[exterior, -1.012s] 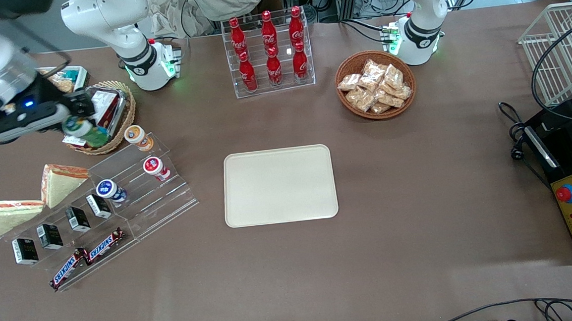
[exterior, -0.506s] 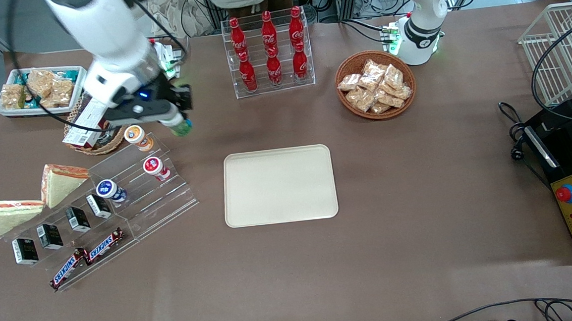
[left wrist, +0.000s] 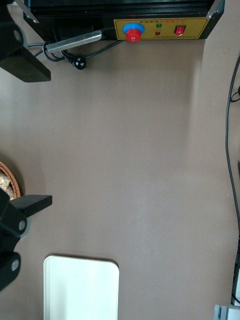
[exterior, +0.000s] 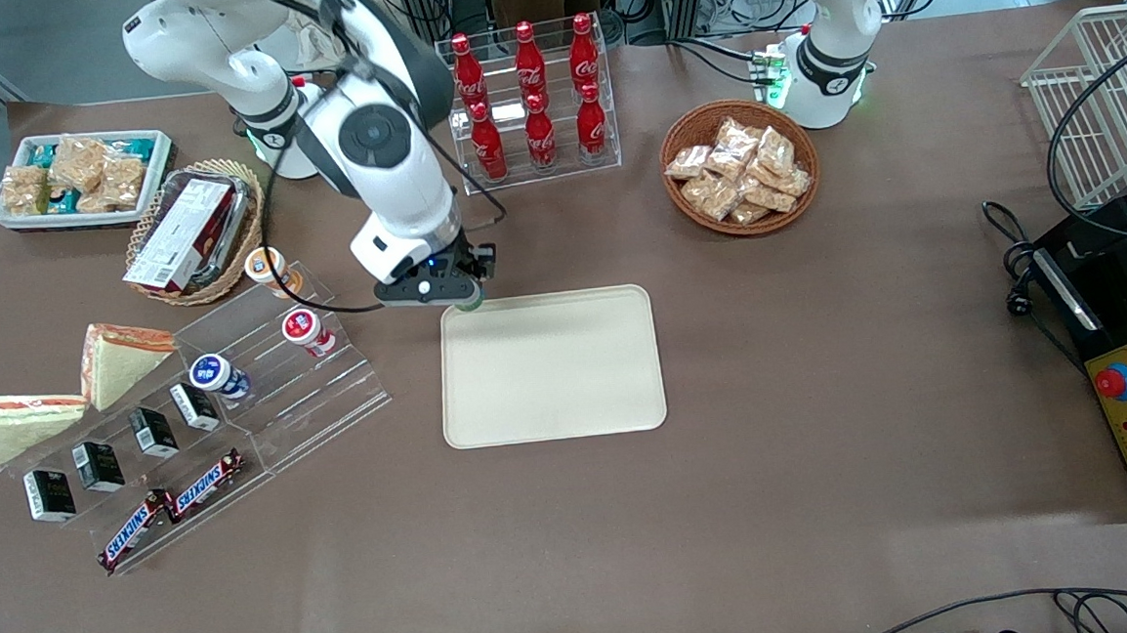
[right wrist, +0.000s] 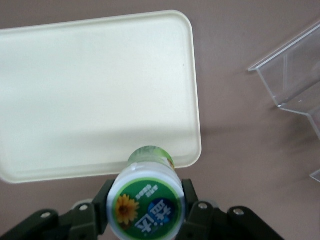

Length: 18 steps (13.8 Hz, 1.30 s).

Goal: Place green gum on tray

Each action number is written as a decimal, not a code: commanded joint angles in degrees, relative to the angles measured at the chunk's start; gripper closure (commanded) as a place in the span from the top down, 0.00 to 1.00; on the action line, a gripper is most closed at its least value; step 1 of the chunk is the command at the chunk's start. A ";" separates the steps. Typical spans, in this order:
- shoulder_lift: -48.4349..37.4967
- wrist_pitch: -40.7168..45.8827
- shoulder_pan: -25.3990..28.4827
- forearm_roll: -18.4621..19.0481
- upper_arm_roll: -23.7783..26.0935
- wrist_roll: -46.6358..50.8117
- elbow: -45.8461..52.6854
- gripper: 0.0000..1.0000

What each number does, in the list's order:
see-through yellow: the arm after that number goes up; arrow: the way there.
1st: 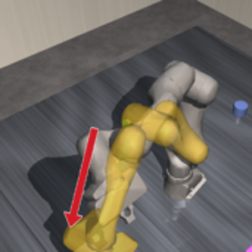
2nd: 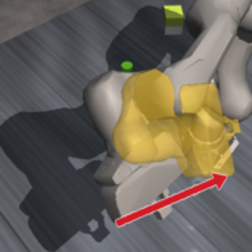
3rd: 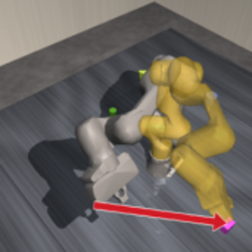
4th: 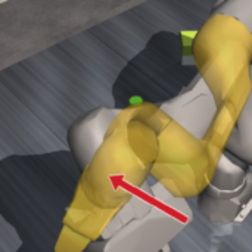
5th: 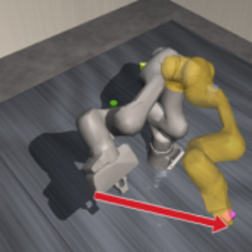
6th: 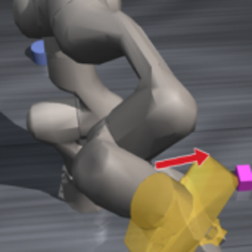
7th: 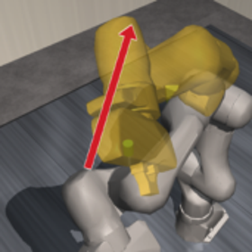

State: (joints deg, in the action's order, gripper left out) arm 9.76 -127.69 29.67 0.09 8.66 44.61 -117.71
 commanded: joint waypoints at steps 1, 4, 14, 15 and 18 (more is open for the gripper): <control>2.97 -10.86 -0.22 -0.36 -0.14 2.84 -5.58 0.00; 8.07 -18.90 -0.31 -0.36 -0.40 3.99 -7.18 0.00; 8.10 -16.65 -1.19 -0.44 -1.01 5.05 -4.90 1.00; 5.73 -10.71 -1.19 -0.27 -1.54 4.79 -2.90 1.00; -0.95 10.20 -1.54 0.17 -1.54 4.70 8.15 1.00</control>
State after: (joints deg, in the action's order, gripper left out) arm 14.27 -130.34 28.67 0.14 7.04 49.32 -116.28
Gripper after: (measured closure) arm 0.000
